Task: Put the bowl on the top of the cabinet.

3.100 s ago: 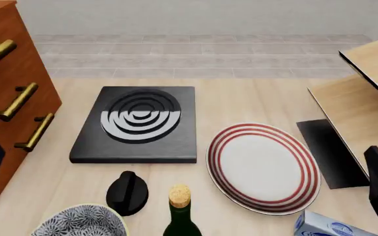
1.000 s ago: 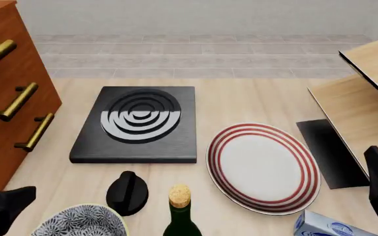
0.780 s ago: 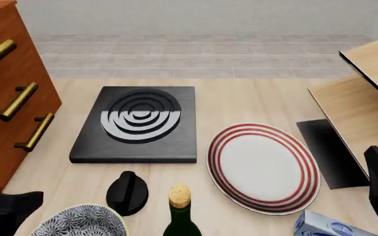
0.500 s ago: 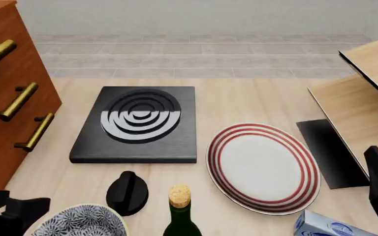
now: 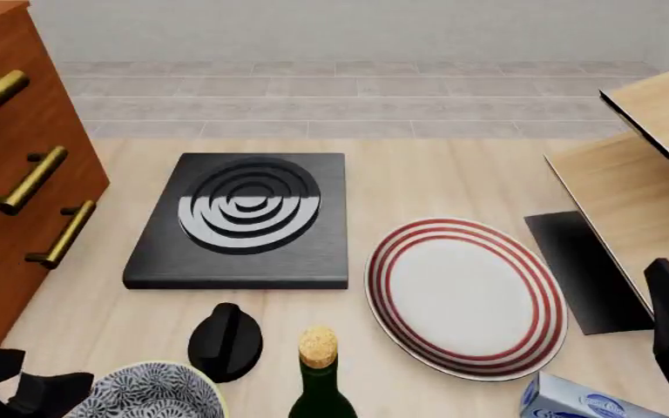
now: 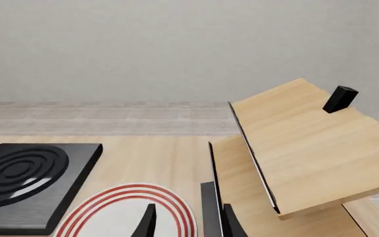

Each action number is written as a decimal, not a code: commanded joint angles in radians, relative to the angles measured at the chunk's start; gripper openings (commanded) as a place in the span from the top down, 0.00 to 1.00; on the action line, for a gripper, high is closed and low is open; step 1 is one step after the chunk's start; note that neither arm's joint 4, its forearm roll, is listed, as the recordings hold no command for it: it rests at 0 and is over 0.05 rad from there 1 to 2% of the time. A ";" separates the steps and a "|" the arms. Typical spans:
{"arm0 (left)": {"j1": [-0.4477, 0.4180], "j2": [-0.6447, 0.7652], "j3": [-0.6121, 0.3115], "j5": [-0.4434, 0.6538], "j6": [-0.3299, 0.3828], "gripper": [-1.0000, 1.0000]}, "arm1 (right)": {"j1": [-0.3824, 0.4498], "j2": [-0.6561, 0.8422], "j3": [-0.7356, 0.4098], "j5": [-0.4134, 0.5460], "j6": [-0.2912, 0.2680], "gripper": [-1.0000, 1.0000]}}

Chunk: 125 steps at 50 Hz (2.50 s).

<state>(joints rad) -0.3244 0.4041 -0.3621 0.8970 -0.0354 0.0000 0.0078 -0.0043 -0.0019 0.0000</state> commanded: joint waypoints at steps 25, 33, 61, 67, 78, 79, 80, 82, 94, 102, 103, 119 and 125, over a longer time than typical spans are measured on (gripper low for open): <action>0.026 -0.006 0.055 0.001 0.057 0.00 | 0.000 0.000 0.000 0.000 0.000 0.00; 0.021 0.014 0.099 -0.055 0.052 0.00 | 0.000 0.000 0.000 0.000 0.000 0.00; 0.043 0.023 0.188 -0.124 0.094 0.00 | 0.000 0.000 0.000 0.000 0.000 0.00; 0.049 0.035 0.205 -0.145 0.096 0.00 | 0.000 0.000 0.000 0.000 0.000 0.00; 0.045 0.052 0.232 -0.183 0.093 0.00 | 0.000 0.000 0.000 0.000 0.000 0.00; 0.045 0.052 0.232 -0.185 0.094 0.00 | 0.000 0.000 0.000 0.000 0.000 0.00; 0.042 0.052 0.234 -0.185 0.093 0.00 | 0.000 0.000 0.000 0.000 0.000 0.00; 0.040 0.055 0.238 -0.191 0.091 0.00 | 0.000 0.000 0.000 0.000 0.000 0.00; 0.038 0.069 0.256 -0.214 0.094 0.00 | 0.000 0.000 0.000 0.000 0.000 0.00; 0.034 0.078 0.263 -0.222 0.098 0.00 | 0.000 0.000 0.000 0.000 0.000 0.00; 0.036 0.080 0.266 -0.226 0.102 0.00 | 0.000 0.000 0.000 0.000 0.000 0.00; 0.103 0.041 0.189 -0.226 0.155 1.00 | 0.000 0.000 0.000 0.000 0.000 0.00; 0.104 0.003 0.158 -0.182 0.144 1.00 | 0.000 0.000 0.000 0.000 0.000 0.00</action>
<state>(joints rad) -0.2346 0.4422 -0.1647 0.6835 0.1072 0.0000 0.0078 -0.0043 -0.0019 0.0000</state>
